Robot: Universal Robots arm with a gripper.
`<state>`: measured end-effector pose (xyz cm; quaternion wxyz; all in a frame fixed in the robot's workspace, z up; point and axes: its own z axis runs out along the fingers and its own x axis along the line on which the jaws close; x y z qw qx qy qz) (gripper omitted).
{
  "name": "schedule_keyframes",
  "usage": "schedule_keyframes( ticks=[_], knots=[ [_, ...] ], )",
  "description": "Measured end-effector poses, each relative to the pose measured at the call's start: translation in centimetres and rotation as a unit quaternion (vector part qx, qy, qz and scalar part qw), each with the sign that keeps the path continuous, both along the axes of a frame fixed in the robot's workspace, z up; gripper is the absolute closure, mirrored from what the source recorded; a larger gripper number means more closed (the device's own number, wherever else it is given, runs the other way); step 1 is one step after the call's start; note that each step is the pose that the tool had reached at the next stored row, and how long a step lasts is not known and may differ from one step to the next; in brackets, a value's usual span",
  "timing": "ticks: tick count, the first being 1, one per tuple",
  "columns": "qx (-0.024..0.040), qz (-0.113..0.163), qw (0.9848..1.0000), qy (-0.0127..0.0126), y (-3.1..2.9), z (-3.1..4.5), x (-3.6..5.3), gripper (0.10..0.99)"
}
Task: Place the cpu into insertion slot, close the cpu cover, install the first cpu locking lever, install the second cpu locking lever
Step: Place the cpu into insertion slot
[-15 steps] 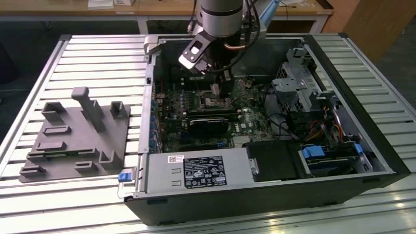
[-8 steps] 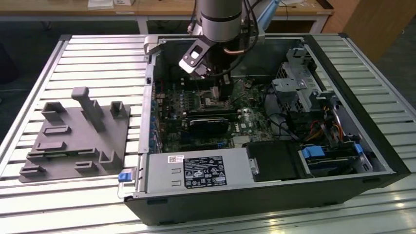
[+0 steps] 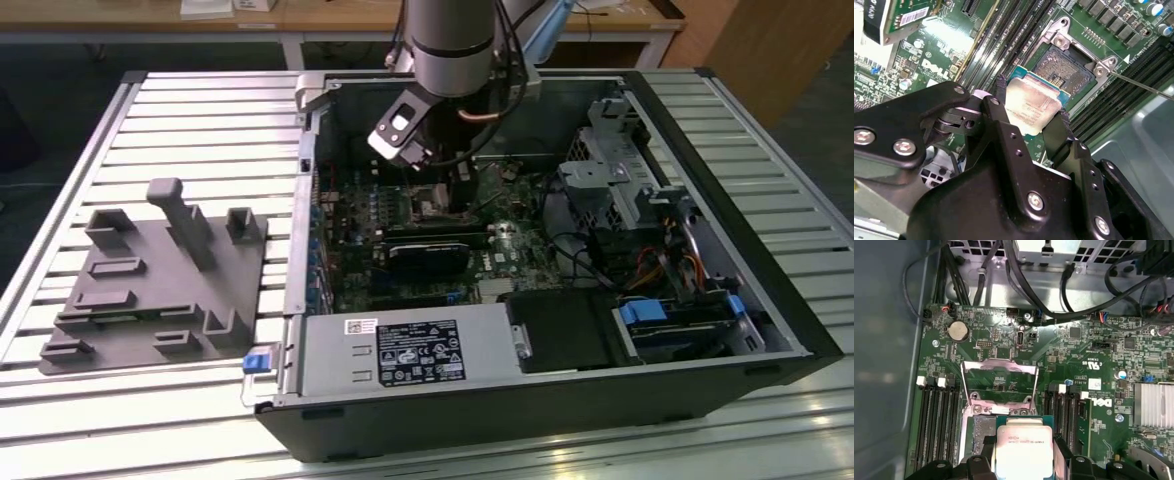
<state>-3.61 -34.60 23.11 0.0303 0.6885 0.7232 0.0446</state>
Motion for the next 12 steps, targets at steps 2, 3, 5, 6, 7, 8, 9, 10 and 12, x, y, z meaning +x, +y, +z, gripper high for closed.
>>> schedule_keyframes(
  ticks=[2, 3, 5, 6, 7, 8, 9, 10, 12],
  knots=[
    [0.0, 0.0, 1.0, 0.0, 0.04, -0.25, 0.0, 0.549],
    [0.0, 0.0, 1.0, 0.0, 0.06, -0.38, 0.0, 0.549],
    [-0.0001, 0.0, 1.0, 0.0, 0.17, -0.57, -0.02, 0.549],
    [-0.0001, 0.0, 1.0, 0.0, 0.24, -0.65, -0.04, 0.549],
    [-0.0001, 0.0, 1.0, 0.0, 0.32, -0.72, -0.05, 0.549],
    [0.0, 0.0, 1.0, 0.0, 0.39, -0.8, -0.07, 0.549],
    [0.0, 0.0, 1.0, 0.0, 0.45, -0.86, -0.09, 0.549],
    [0.0, -0.001, 1.0, 0.0, 0.51, -0.92, -0.11, 0.549],
    [-0.0001, -0.003, 1.0, 0.0, 0.66, -1.04, -0.21, 0.549]
  ],
)
